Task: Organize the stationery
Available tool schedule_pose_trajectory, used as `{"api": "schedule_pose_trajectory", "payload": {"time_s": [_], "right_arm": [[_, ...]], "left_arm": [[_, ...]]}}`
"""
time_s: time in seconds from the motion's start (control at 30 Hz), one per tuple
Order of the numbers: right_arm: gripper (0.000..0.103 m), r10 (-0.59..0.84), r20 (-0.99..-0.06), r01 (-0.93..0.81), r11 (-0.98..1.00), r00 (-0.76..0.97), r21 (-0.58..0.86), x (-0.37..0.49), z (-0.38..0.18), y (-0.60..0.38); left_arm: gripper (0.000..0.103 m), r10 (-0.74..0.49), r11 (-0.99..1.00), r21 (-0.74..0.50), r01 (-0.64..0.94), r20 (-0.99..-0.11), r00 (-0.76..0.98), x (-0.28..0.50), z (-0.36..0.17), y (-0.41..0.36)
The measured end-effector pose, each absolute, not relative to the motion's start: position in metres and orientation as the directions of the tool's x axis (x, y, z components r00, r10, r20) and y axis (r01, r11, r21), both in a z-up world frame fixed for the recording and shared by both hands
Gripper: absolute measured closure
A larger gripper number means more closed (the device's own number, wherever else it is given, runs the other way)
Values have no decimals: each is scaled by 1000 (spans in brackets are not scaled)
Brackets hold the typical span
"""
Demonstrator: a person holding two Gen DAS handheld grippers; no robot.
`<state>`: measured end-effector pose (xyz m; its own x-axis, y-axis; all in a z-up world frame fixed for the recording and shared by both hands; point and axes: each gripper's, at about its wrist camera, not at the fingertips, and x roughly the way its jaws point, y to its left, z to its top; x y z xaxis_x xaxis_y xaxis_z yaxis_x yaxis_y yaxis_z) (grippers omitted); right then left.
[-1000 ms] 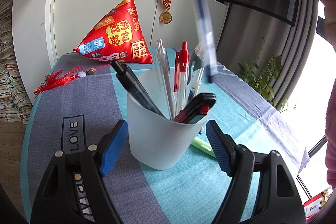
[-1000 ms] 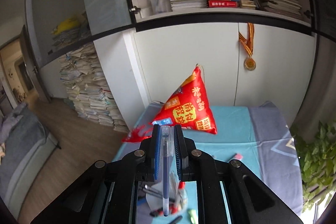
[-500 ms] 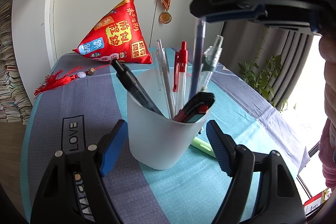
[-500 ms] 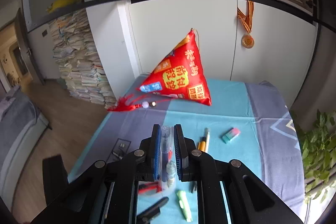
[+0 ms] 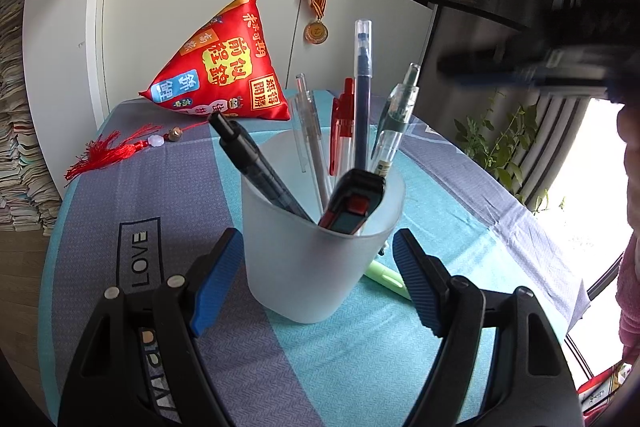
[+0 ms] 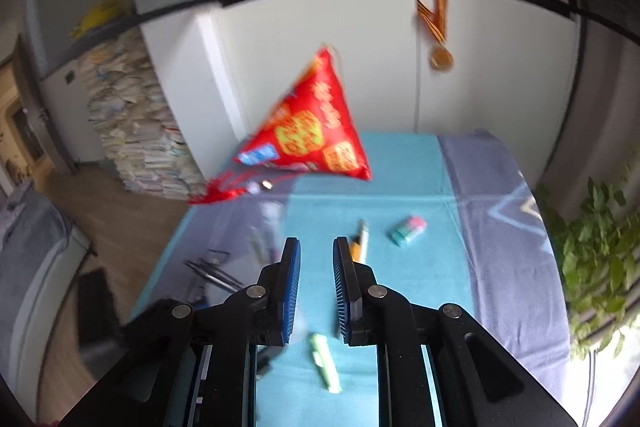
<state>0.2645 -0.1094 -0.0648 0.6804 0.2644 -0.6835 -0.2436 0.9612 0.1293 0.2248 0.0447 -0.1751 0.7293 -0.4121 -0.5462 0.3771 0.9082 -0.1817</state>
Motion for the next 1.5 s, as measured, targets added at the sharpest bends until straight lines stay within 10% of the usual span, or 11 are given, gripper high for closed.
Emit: {"api": "schedule_pose_trajectory", "payload": {"time_s": [0.3,0.87,1.07,1.5], "right_arm": [[87,209,-917,-131,976,339,175,324,-171,-127],[81,184,-927,-206,971,327,120,333,-194,-104],[100,121,-924,-195,979,364,52,324,-185,-111],[100,144,-918,-125,987,368,105,315,-178,-155]], "left_arm": [[26,-412,908,-182,377,-546,729,225,-175,45],[26,-412,908,-181,377,-546,730,224,-174,45],[26,-412,908,-181,377,-546,730,224,-174,45],[26,-411,908,-178,378,-543,732,224,-174,45]]}}
